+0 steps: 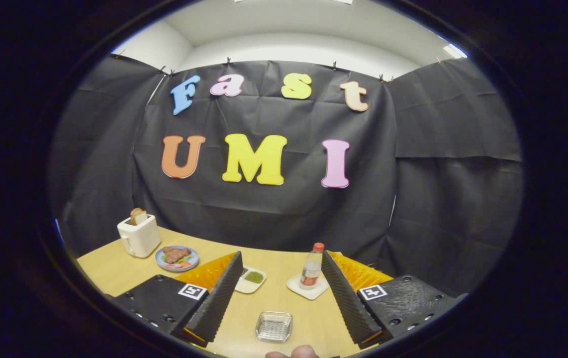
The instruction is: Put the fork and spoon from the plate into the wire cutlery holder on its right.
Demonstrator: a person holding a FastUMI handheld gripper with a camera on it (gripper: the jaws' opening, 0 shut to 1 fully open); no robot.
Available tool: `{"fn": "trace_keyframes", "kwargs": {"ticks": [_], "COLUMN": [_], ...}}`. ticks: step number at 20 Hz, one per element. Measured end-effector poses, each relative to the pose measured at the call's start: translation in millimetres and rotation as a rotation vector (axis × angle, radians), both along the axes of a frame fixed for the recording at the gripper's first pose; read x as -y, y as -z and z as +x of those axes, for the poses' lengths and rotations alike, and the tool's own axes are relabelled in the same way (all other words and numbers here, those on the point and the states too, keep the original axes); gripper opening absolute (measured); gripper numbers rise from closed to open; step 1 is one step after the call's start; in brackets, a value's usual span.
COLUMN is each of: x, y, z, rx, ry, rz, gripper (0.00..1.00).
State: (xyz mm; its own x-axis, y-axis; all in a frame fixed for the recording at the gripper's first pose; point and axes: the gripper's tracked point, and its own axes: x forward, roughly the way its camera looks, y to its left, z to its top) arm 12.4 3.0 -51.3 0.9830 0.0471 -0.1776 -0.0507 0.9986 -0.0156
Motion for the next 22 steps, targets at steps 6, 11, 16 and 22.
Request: {"fn": "trace_keyframes", "kwargs": {"ticks": [6, 11, 16, 22], "x": [-45, -86, -132, -161], "y": [42, 80, 127, 202], "z": [-1, -8, -30, -72], "rx": [-0.178, -0.334, -0.524, -0.819], "ry": [-0.087, -0.136, -0.238, -0.279], "rz": [-0.014, -0.079, -0.125, -0.115], "gripper": [0.95, 0.95, 0.95, 0.95]}}
